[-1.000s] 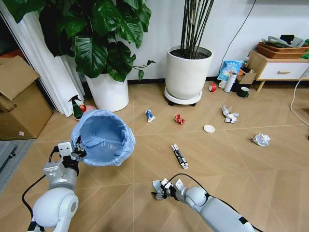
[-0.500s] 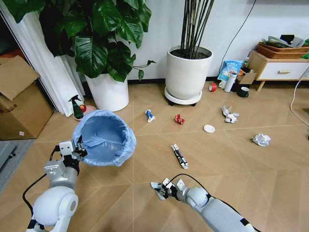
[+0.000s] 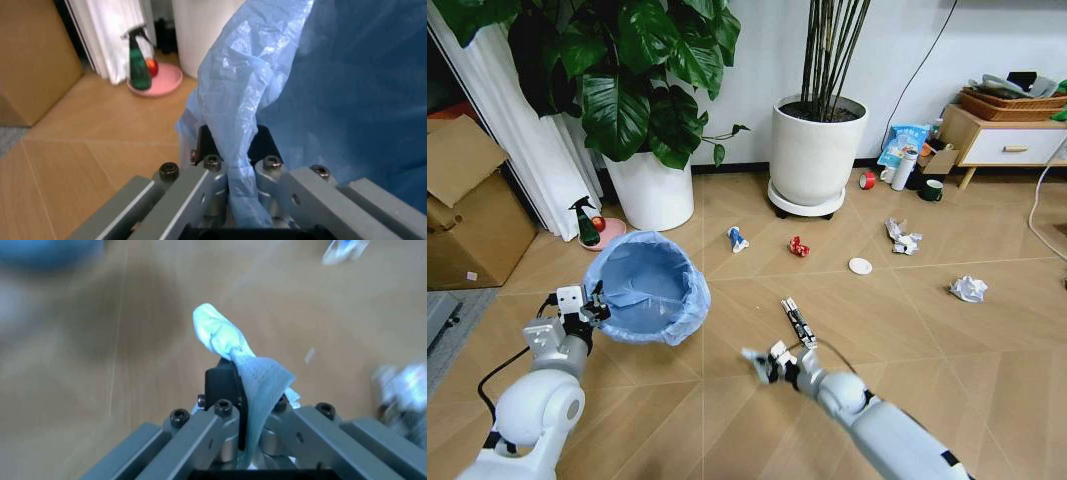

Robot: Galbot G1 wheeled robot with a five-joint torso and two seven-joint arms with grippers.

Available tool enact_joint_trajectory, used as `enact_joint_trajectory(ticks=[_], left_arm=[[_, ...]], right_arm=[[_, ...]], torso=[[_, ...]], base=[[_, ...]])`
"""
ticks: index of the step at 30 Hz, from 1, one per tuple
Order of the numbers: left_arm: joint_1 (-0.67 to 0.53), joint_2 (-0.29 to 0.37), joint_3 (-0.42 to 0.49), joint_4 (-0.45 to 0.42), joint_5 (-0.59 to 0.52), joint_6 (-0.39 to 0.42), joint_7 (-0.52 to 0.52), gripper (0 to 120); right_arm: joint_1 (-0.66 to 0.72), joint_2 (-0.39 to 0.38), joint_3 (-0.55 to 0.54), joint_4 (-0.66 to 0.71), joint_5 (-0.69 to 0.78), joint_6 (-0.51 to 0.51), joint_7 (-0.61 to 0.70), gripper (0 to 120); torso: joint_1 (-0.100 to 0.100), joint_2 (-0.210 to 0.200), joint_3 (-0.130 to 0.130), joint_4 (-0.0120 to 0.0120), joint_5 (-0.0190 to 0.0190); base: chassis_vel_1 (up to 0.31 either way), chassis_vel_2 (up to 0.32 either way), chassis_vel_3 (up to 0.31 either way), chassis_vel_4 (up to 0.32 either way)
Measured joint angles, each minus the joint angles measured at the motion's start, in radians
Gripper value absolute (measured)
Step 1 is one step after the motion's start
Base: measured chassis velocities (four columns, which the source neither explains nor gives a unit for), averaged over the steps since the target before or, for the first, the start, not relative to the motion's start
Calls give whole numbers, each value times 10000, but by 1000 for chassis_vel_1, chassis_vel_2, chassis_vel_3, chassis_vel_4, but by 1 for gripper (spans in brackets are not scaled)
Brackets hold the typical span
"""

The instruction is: Pick up the trash bin and place the garbage on the floor into it.

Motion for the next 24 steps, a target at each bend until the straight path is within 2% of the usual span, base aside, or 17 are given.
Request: enact_joint_trajectory(ticks=[4,5,6,7,8,10,11,13,15,16,18,24], left_arm=[[-181,173,124,279,-164,276,82,0],[-329,257,250,528,-231,433,153,0],[-490,320,453,800,-321,604,214,0],[-490,320,453,800,-321,604,214,0],[-640,360,643,1018,-387,717,274,0],[-737,381,769,1126,-419,797,322,0],[-878,417,932,1286,-462,914,350,0],[-1132,442,1245,1545,-469,1011,403,0],[-1224,435,1361,1658,-472,1044,428,0],[-1319,422,1433,1745,-476,1085,441,0],[-1458,409,1547,1858,-557,1202,478,0],[-1687,457,1716,2003,-766,1398,457,0]], right_arm=[[222,-133,245,633,505,-310,180,0],[398,-136,290,990,807,-477,333,0],[829,-101,347,1553,1145,-609,466,0],[829,-101,347,1553,1145,-609,466,0],[1383,-82,316,2076,1473,-736,605,0],[1671,-57,191,2282,1670,-797,687,0],[2067,13,-39,2532,1980,-922,795,0],[2807,178,-366,3013,2620,-1158,1053,0],[3074,240,-584,3186,2960,-1255,1202,0],[3264,278,-821,3306,3260,-1325,1324,0],[3569,301,-1263,3465,3679,-1449,1432,0],[3832,186,-2317,3386,4005,-1595,1452,0]], torso=[[0,0,0,5,5],[2,-2,6,-10,22],[3,0,3,1,14],[3,0,3,1,14],[-4,3,-7,1,-24],[-3,2,-4,-2,-22],[0,-1,3,6,17],[-1,1,-2,3,-6],[0,0,1,4,-6],[0,0,1,5,7],[-1,1,-1,2,4],[0,0,0,1,4]], base=[[0,0,0,0],[0,0,0,0],[0,0,0,0],[0,0,0,0],[0,0,0,0],[0,0,0,0],[0,0,0,0],[0,0,0,0],[0,0,0,0],[0,0,0,0],[0,0,0,0],[0,0,0,0]])
